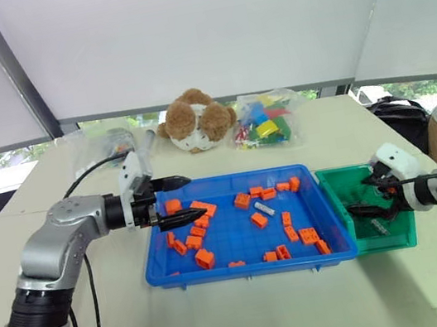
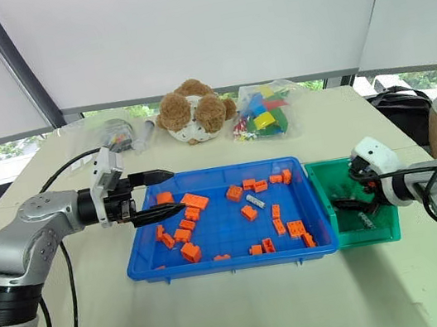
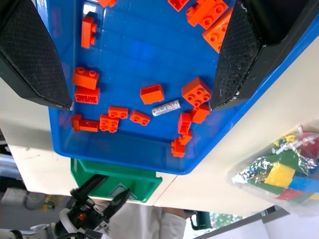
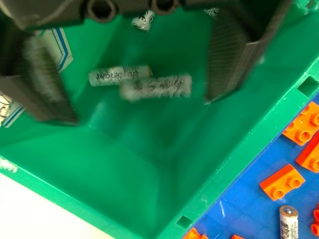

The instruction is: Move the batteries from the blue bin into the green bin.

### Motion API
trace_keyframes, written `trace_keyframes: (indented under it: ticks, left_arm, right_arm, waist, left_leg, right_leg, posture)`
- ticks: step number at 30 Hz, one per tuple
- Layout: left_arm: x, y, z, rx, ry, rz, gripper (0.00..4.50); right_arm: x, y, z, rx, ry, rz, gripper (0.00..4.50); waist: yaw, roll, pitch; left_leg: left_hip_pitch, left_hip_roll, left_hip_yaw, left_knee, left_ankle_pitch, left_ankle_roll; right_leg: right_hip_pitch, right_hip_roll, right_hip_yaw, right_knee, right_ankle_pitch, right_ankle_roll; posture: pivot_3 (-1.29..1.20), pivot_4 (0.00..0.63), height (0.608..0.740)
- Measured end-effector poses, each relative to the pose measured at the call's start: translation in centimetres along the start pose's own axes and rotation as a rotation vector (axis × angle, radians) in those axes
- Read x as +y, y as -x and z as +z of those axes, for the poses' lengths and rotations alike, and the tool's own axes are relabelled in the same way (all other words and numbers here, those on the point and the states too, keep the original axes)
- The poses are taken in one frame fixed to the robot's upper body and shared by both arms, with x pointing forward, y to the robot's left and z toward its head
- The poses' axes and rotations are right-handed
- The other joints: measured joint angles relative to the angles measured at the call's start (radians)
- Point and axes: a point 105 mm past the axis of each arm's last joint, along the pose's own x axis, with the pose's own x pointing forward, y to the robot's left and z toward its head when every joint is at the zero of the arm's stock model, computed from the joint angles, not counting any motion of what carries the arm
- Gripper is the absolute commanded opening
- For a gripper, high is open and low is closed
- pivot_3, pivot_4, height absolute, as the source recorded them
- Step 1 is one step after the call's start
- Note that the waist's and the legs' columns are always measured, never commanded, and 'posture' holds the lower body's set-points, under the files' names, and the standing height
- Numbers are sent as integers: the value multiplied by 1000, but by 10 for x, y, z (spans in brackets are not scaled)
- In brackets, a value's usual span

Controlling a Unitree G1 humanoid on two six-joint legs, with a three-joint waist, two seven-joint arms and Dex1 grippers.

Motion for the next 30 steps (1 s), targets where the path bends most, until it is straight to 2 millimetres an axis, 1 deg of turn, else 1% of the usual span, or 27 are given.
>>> trace_keyframes:
  ticks: [2, 4, 6, 7, 8, 9, 10, 11, 12, 15, 17, 20, 25, 26, 27, 28, 30]
  left_arm:
    - [-1, 0, 0, 1, 0, -6, 4500]
    - [0, 0, 0, 2, 1, -6, 4500]
    - [0, 0, 0, 3, 0, -8, 4500]
    - [0, 0, 1, 2, -1, -8, 4500]
    - [0, 0, 1, 2, -3, -9, 4500]
    - [1, 0, 1, 2, -4, -8, 4500]
    - [1, -1, 2, 5, -7, -6, 4500]
    - [2, -1, 3, 5, -11, -7, 4500]
    - [2, -1, 3, 5, -12, -7, 4500]
    - [3, -2, 4, 8, -18, -5, 4500]
    - [3, -2, 4, 12, -18, -4, 4500]
    - [4, -1, 3, 17, -20, 0, 4500]
    - [3, -1, 4, 22, -26, 1, 4500]
    - [3, 0, 5, 24, -29, 2, 4500]
    - [3, 0, 5, 26, -31, 2, 4500]
    - [3, 0, 5, 27, -32, 3, 4500]
    - [3, 0, 5, 27, -32, 3, 4500]
  right_arm:
    - [0, 1, 6, -20, 6, 10, 4452]
    - [-5, 4, 26, -74, 47, -8, 4452]
    - [-11, 9, 53, -142, 84, -32, 4452]
    - [-11, 12, 70, -183, 99, -35, 4452]
    - [-10, 14, 81, -210, 113, -32, 4452]
    - [-6, 12, 91, -231, 123, -21, 4452]
    - [5, 1, 106, -266, 130, 12, 4452]
    - [14, -9, 109, -268, 125, 42, 4452]
    - [19, -15, 109, -266, 121, 58, 4452]
    - [45, -50, 105, -234, 97, 121, 4452]
    - [54, -65, 101, -208, 101, 115, 4452]
    - [56, -79, 93, -154, 134, 63, 4452]
    - [64, -90, 83, -114, 127, 44, 4452]
    - [66, -91, 80, -104, 113, 51, 3944]
    - [69, -93, 78, -97, 101, 57, 3631]
    - [71, -93, 77, -93, 92, 64, 3217]
    - [73, -93, 77, -87, 78, 69, 2199]
  waist:
    - [0, 0, 0]
    - [-1, 0, 0]
    - [-4, 1, 1]
    - [-4, 1, 1]
    - [-3, 1, 1]
    - [-3, 1, 1]
    - [-4, 1, 0]
    - [-3, 1, 0]
    - [-2, 1, 0]
    - [3, 1, 0]
    - [4, 1, 0]
    - [3, 1, 0]
    - [-1, 1, 0]
    - [-1, 1, 0]
    - [-1, 1, 0]
    - [-1, 1, 0]
    - [-1, 1, 0]
  left_leg:
    - [0, 0, 0, 0, 0, 0]
    - [0, 0, 0, 0, 0, 0]
    - [0, 0, 0, 0, 0, 0]
    - [0, 0, 0, 0, 0, 0]
    - [0, 0, 0, 0, 0, 0]
    - [0, 0, 0, 0, 0, 0]
    - [0, 0, 0, 0, 0, 0]
    - [0, 0, 0, 0, 0, 0]
    - [0, 0, 0, 0, 0, 0]
    - [-1, 0, 0, 0, 1, -1]
    - [-2, 0, 0, 0, 2, -4]
    - [-2, 0, 0, 0, 3, -5]
    - [-2, 0, 0, 0, 3, -5]
    - [-2, 0, 0, 0, 3, -5]
    - [-2, 0, 0, 0, 3, -5]
    - [-2, 0, 0, 0, 3, -5]
    - [-2, 0, 0, 0, 3, -5]
  right_leg:
    - [0, 0, 0, 0, 0, 0]
    - [0, 0, 0, 0, 0, 0]
    - [0, 0, 0, 0, 0, 0]
    - [0, 0, 0, 0, 0, 0]
    - [0, 0, 0, 0, 0, 0]
    - [0, 0, 0, 1, 0, 0]
    - [0, 0, 0, 0, 0, 0]
    - [0, 0, 0, 1, 0, 0]
    - [0, 0, 0, 1, 0, 0]
    - [-1, 0, 0, 1, 0, 0]
    - [-1, -1, 0, 0, 0, 0]
    - [-1, -1, 0, 0, 0, 0]
    - [-1, 0, 0, 1, 0, 0]
    - [-1, 0, 0, 1, 0, 0]
    - [-1, 0, 0, 1, 0, 0]
    - [-1, 0, 0, 1, 0, 0]
    - [-1, 0, 0, 1, 0, 0]
  posture:
    - [0, 150, 733]
    - [0, 150, 733]
    - [0, 150, 733]
    - [0, 150, 733]
    - [0, 150, 733]
    - [0, 150, 733]
    - [0, 150, 733]
    - [0, 150, 733]
    - [0, 150, 733]
    - [0, 150, 733]
    - [0, 150, 733]
    - [0, 150, 733]
    - [0, 150, 733]
    - [0, 150, 733]
    - [0, 150, 733]
    - [0, 150, 733]
    - [0, 150, 733]
